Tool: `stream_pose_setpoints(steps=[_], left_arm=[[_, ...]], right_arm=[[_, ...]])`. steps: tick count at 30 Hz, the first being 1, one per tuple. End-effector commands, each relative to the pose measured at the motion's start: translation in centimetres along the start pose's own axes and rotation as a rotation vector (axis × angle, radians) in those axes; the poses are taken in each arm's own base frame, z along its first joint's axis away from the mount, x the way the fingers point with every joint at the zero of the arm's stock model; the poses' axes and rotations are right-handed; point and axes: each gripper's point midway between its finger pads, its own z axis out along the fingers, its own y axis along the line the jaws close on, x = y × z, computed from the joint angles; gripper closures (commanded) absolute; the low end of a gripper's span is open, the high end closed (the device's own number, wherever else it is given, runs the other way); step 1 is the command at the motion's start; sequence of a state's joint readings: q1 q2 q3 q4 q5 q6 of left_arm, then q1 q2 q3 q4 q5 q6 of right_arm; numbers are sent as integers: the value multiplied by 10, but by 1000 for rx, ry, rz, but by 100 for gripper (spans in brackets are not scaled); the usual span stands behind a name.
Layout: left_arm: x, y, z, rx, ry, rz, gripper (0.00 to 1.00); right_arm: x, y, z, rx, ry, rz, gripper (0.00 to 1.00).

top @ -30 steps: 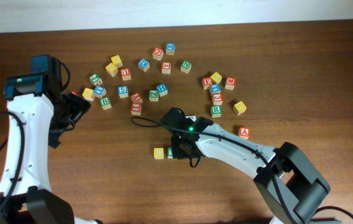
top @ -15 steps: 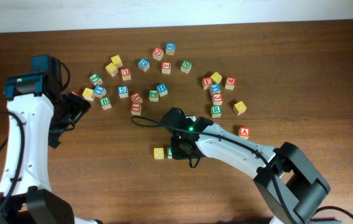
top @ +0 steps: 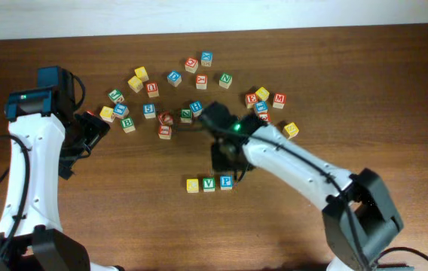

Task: Spell out CVPR
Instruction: 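Move the right gripper to the green R block and grasp it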

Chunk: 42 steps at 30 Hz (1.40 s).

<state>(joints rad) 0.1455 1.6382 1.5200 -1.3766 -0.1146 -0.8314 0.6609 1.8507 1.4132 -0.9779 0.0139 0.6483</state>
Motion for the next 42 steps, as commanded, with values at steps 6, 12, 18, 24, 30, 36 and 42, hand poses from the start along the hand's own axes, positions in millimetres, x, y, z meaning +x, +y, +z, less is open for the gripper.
stream_pose_setpoints(steps=[6, 12, 18, 24, 30, 36, 42], left_arm=[[-2, 3, 1, -7, -1, -16, 1], [-2, 3, 1, -6, -1, -16, 1], [-2, 3, 1, -6, -1, -16, 1], [-2, 3, 1, -6, -1, -16, 1], [-2, 3, 1, -7, -1, -16, 1], [-2, 3, 1, -7, -1, -16, 1], [-2, 3, 1, -7, -1, -16, 1]], right_arm=[[-72, -98, -5, 72, -77, 31, 28], [-81, -100, 29, 79, -65, -25, 28], [-82, -100, 53, 84, -39, -26, 31], [-80, -101, 68, 86, -33, -26, 35], [-81, -100, 76, 85, -29, -25, 52], [-84, -99, 75, 80, -41, -21, 67], [-86, -98, 56, 91, -8, -22, 76]])
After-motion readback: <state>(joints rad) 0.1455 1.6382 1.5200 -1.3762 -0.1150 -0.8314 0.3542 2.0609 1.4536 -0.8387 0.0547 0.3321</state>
